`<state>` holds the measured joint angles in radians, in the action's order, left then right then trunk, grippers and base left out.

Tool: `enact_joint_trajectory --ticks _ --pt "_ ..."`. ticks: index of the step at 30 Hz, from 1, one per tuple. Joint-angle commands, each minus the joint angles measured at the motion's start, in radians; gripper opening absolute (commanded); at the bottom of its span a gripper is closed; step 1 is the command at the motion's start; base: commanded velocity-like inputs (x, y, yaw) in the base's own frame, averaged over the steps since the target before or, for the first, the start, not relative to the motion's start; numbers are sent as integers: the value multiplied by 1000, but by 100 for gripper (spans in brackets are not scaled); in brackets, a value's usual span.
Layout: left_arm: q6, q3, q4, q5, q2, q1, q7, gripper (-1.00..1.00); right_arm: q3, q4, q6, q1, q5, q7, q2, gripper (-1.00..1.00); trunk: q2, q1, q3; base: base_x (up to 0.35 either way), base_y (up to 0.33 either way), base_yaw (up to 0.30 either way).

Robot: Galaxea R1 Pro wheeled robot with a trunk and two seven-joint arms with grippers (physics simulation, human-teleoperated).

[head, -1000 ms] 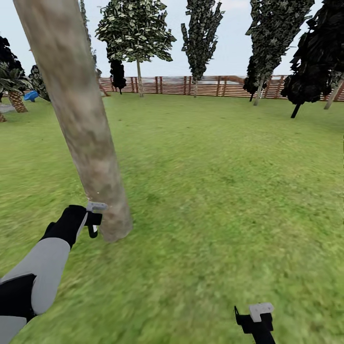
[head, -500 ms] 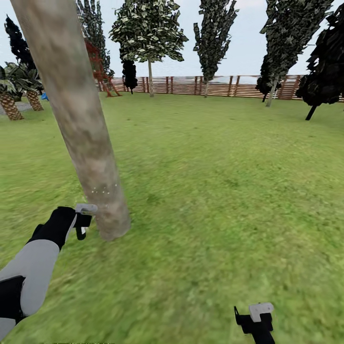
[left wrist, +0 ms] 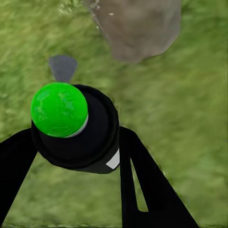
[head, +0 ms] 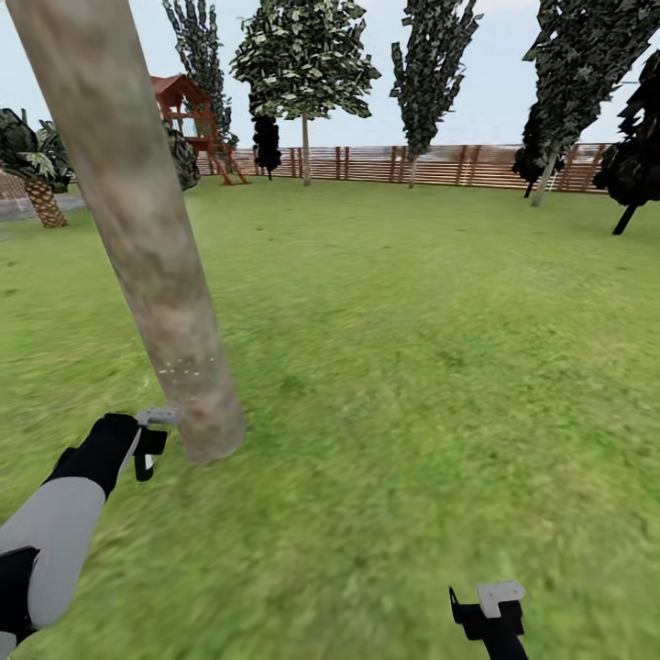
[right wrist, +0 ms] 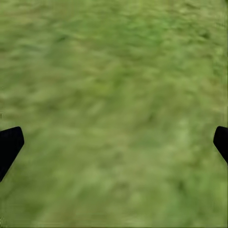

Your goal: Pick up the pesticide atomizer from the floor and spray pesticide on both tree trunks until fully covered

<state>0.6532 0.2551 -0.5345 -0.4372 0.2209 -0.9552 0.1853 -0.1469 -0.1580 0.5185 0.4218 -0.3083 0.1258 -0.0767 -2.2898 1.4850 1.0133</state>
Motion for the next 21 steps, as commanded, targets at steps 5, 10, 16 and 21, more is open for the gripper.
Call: enact_joint_trajectory --ticks 5,10,16,21 --pt "-3 -2 -10 3 0 37 -1 -100 1 0 0 0 0 0 0 100 0 0 0 47 -9 269" --pt "-3 -4 2 4 -9 41 -1 -100 1 0 0 0 0 0 0 100 0 0 0 211 0 41" --pt "-3 -5 3 8 -10 70 -1 -100 1 0 0 0 0 -1 0 100 0 0 0 306 0 1" --pt "-6 2 0 11 -11 103 -1 -100 1 0 0 0 0 -2 0 100 0 0 0 34 0 0"
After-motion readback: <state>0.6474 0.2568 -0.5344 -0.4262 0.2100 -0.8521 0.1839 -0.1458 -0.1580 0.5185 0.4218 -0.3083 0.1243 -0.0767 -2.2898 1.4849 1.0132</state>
